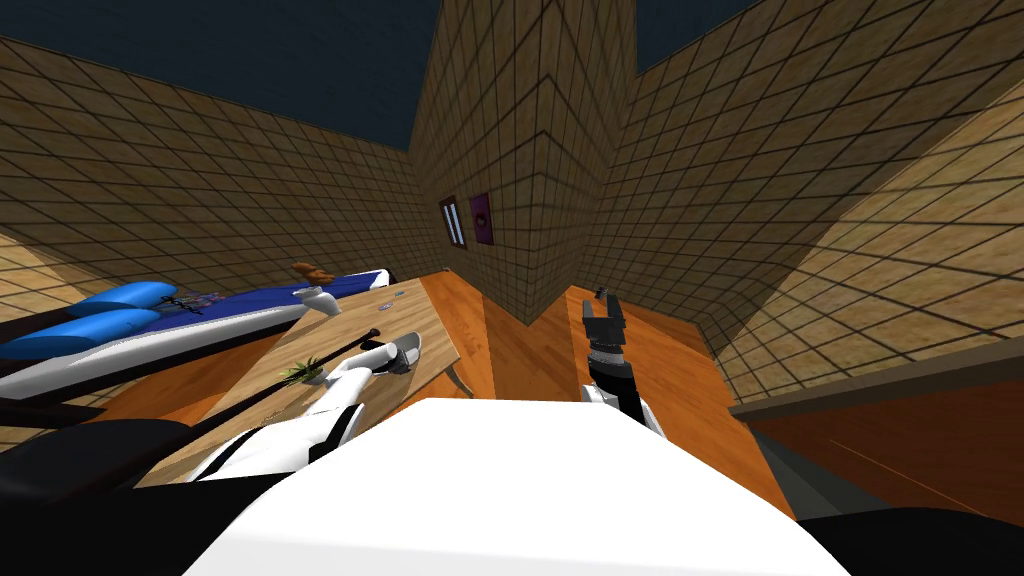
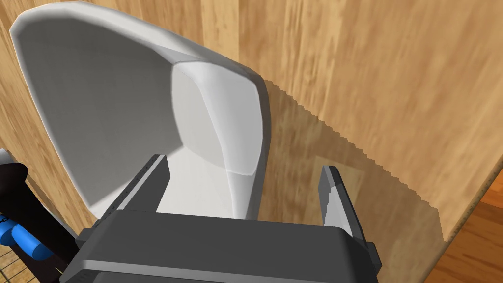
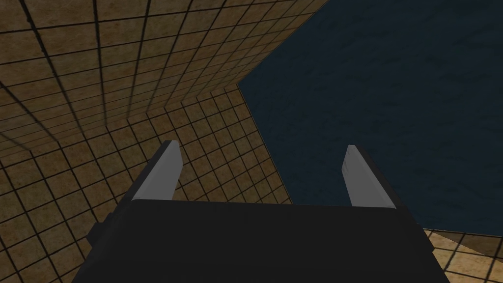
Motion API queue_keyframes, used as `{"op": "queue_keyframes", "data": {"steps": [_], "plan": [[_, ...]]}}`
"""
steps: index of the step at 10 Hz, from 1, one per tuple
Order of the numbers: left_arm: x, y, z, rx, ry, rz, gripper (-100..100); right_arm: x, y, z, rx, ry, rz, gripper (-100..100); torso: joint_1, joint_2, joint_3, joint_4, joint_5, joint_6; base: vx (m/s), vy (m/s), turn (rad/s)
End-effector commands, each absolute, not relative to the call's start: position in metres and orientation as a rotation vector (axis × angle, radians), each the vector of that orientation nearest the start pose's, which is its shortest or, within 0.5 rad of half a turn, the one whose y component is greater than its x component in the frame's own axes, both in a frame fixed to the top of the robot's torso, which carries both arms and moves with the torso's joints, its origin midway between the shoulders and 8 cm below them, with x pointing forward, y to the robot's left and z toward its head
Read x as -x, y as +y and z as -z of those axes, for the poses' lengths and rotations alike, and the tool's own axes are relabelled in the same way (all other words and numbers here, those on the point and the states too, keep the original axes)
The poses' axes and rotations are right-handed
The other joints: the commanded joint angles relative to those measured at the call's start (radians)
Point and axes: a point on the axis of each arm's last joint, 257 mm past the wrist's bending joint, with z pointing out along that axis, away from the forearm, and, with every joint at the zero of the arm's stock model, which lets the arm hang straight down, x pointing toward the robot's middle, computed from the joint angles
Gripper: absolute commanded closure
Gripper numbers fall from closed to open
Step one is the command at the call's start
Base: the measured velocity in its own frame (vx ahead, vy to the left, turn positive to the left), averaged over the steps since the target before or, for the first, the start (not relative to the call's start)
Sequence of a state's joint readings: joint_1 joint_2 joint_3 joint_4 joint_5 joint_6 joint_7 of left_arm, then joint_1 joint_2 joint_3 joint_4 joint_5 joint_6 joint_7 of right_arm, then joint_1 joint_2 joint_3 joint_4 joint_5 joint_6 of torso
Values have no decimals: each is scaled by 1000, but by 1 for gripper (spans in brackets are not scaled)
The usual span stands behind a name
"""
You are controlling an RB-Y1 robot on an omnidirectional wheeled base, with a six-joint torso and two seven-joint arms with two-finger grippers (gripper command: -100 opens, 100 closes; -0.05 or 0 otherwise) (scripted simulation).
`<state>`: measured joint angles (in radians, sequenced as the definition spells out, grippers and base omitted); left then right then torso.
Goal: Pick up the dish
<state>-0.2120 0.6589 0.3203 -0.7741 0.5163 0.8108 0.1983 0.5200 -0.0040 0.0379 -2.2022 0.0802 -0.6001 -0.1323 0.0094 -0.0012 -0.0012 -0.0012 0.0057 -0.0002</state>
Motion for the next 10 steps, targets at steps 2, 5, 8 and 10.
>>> {"op": "queue_keyframes", "data": {"steps": [2, 5, 8, 10], "plan": [[-375, 629, 436, 2482, 1026, 287, -100, -343, -257, -1, -655, 633, -1414, 0, 1, 3, 2, 1, 0, 0, -120, -5, -28], [-389, 637, 425, 2471, 1020, 262, -100, -343, -257, -1, -656, 633, -1414, 0, -1, 0, 0, 0, 0, 0, -47, -24, -13], [-412, 628, 414, 2483, 1007, 302, -100, -343, -257, -1, -656, 633, -1414, 0, 0, 3, 2, 1, 0, 0, -71, -5, -5], [-403, 628, 422, 2505, 1000, 282, -100, -343, -257, -1, -656, 633, -1414, 0, 1, -2, -1, 0, 0, 0, 6, 0, -1]]}}
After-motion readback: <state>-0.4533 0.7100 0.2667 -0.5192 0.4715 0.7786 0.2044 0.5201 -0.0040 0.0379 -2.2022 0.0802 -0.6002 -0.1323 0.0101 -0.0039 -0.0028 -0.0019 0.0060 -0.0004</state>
